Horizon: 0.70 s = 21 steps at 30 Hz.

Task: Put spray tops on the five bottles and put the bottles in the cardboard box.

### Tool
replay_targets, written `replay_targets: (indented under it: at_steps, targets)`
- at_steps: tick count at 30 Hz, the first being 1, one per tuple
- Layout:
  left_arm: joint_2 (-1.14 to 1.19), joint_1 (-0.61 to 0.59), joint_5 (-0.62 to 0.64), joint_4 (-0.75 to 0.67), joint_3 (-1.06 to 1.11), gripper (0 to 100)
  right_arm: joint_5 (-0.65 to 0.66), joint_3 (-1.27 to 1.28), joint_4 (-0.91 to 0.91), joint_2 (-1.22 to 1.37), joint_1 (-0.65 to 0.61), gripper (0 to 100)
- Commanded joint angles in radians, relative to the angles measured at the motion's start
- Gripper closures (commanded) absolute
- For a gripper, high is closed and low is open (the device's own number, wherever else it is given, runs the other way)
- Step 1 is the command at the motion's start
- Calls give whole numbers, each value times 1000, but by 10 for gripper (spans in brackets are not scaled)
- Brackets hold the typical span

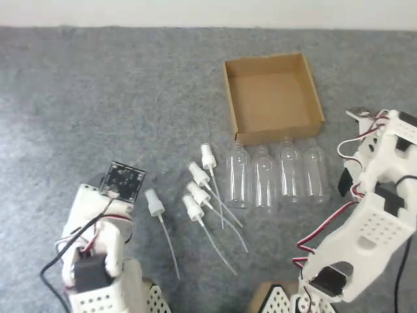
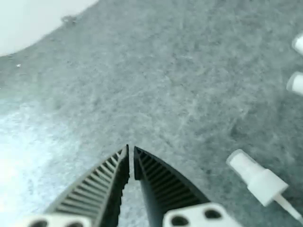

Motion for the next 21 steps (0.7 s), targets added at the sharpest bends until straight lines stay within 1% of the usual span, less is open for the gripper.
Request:
replay_targets:
  at_steps: [1, 5, 9, 12, 16, 18, 21]
  targets:
    - [172, -12, -12, 21, -186, 988, 60, -60, -38, -35, 87, 946]
    - [525, 32, 0, 29, -380, 988, 95, -60, -41, -35, 160, 946]
    - [904, 120, 160, 46, -585, 988, 97, -60, -56, -35, 180, 946]
    - [1137, 166, 284, 43, -710, 987, 94, -55, -74, -35, 177, 946]
    - [1336, 199, 448, 12, -800, 971, 98, -58, -74, -36, 176, 946]
    - [1393, 215, 519, -26, -797, 935, 100, -60, -85, -36, 176, 946]
    - [1444, 250, 588, -51, -756, 905, 100, -58, -116, -35, 177, 946]
